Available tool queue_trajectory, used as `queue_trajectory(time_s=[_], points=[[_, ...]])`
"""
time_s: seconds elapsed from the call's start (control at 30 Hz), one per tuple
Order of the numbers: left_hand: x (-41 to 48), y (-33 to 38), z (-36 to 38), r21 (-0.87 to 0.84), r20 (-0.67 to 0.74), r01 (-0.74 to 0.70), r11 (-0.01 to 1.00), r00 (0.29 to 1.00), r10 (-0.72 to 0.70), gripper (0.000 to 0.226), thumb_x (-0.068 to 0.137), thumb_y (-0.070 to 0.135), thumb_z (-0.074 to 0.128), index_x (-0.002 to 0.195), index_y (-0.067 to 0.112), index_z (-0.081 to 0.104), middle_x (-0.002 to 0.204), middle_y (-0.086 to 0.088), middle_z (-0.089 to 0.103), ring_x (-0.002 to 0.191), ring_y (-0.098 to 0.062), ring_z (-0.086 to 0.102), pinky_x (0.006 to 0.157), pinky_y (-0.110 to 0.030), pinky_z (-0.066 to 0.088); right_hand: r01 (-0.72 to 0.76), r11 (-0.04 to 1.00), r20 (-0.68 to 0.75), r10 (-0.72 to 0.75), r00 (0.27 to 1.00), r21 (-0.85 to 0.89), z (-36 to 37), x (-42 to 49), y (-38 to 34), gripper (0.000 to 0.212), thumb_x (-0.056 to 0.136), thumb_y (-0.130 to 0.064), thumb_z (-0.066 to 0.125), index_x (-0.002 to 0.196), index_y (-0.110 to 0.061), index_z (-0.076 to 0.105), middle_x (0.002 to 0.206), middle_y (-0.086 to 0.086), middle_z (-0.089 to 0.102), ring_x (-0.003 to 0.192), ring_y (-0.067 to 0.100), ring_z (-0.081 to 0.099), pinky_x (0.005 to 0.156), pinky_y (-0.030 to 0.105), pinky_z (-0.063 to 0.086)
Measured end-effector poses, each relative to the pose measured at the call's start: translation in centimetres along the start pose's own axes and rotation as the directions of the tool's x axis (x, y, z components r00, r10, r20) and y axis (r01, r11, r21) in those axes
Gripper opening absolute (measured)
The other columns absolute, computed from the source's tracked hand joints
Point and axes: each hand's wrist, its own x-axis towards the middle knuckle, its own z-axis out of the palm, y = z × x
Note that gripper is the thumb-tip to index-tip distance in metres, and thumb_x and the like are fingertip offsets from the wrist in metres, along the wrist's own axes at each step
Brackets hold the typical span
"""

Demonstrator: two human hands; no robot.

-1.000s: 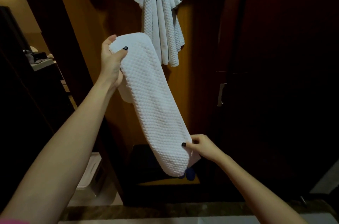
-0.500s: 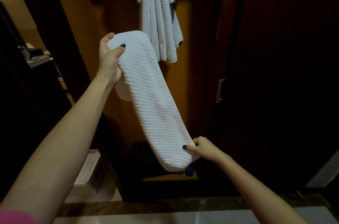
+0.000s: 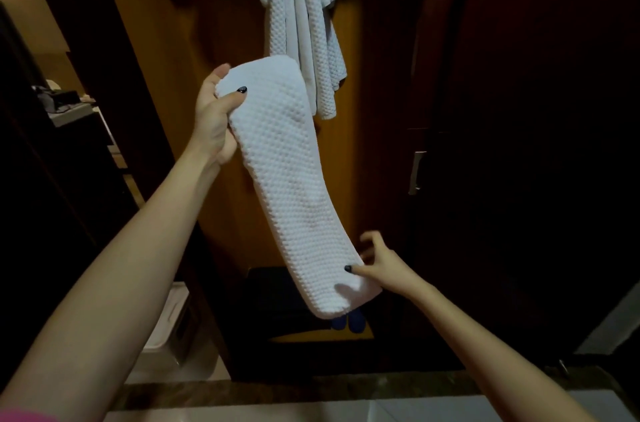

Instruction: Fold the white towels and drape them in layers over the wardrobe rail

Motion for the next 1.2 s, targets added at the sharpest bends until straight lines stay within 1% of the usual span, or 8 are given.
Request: queue_trajectory(time_s=[0.1,0.2,0.3,0.57,0.67,0.87,1.07,1.2], points=[[-0.9,0.0,0.7,-0.023,0.119,0.028,0.999,0.993,-0.025,0.045,0.082,-0.007,0.050,0.122,0.011,0.044,0.114,-0.011,0.054,0.094,-0.017,0.064,0.076,-0.030,0.057,0.215,0.967,-0.154,-0.194,0.969,0.139,-1.3,1.4,-5.6,0.081,0.083,-0.038,0.074,0.149,-0.023,0.028,0.140,0.006,0.046,0.131,0.019,0.044,0.106,0.034,0.039],[-1.9,0.2,1.5,-0.018,0.199,0.065,0.998,0.978,-0.060,0.047,0.073,-0.001,0.055,0.117,0.015,0.047,0.113,-0.010,0.056,0.095,-0.017,0.064,0.075,-0.029,0.057,0.431,0.865,-0.297,-0.354,0.887,0.258,-2.8,2.1,-11.8,0.061,0.090,-0.033,0.067,0.143,-0.018,0.040,0.139,-0.003,0.050,0.127,0.009,0.048,0.101,0.023,0.040],[-2.5,0.6,1.8,0.028,0.230,0.072,0.997,0.970,-0.076,0.049,0.073,0.001,0.057,0.119,0.017,0.047,0.116,-0.010,0.056,0.096,-0.018,0.064,0.072,-0.029,0.057,0.525,0.785,-0.373,-0.403,0.836,0.328,-3.7,2.2,-15.2,0.028,0.093,-0.025,0.065,0.118,-0.012,0.060,0.115,-0.001,0.066,0.109,0.011,0.061,0.093,0.030,0.050],[-2.6,0.8,1.0,0.064,0.208,0.039,0.997,0.977,-0.052,0.044,0.082,-0.003,0.054,0.121,0.017,0.048,0.117,-0.011,0.056,0.092,-0.017,0.067,0.073,-0.030,0.058,0.603,0.719,-0.529,-0.382,0.758,0.345,-1.8,0.7,-16.4,0.014,0.094,-0.023,0.064,0.100,-0.011,0.060,0.095,-0.006,0.067,0.090,0.011,0.065,0.077,0.032,0.052],[-2.5,0.6,1.2,0.073,0.185,0.037,0.997,0.982,-0.050,0.042,0.087,-0.006,0.050,0.121,0.018,0.048,0.115,-0.010,0.057,0.090,-0.016,0.067,0.074,-0.031,0.058,0.573,0.703,-0.434,-0.398,0.808,0.422,-1.6,0.3,-16.8,0.011,0.097,-0.023,0.059,0.092,-0.014,0.060,0.087,-0.004,0.063,0.082,0.010,0.060,0.072,0.031,0.048],[-2.3,0.4,0.5,-0.016,0.229,0.158,0.987,0.962,-0.151,0.042,0.083,0.000,0.053,0.121,0.017,0.049,0.113,-0.011,0.059,0.089,-0.017,0.068,0.071,-0.030,0.057,0.517,0.657,-0.249,-0.462,0.851,0.548,-3.4,-0.7,-17.0,0.023,0.099,-0.015,0.054,0.118,-0.007,0.065,0.114,0.001,0.070,0.104,0.016,0.067,0.085,0.026,0.054],[-2.5,-0.6,0.9,0.009,0.259,0.177,0.984,0.950,-0.173,0.036,0.083,0.000,0.054,0.115,0.017,0.053,0.113,-0.009,0.060,0.094,-0.018,0.066,0.075,-0.030,0.058,0.508,0.745,-0.309,-0.407,0.859,0.432,-3.9,-0.2,-17.6,0.029,0.093,-0.021,0.066,0.091,0.008,0.066,0.085,0.009,0.070,0.078,0.016,0.066,0.069,0.033,0.051],[-2.4,-1.0,0.6,0.033,0.210,0.173,0.984,0.962,-0.176,0.031,0.087,-0.002,0.052,0.112,0.016,0.052,0.109,-0.007,0.060,0.092,-0.016,0.064,0.073,-0.028,0.057,0.484,0.743,-0.345,-0.352,0.870,0.462,-4.3,0.0,-17.3,0.019,0.086,-0.018,0.073,0.094,-0.001,0.072,0.093,0.009,0.075,0.089,0.025,0.072,0.081,0.046,0.058]])
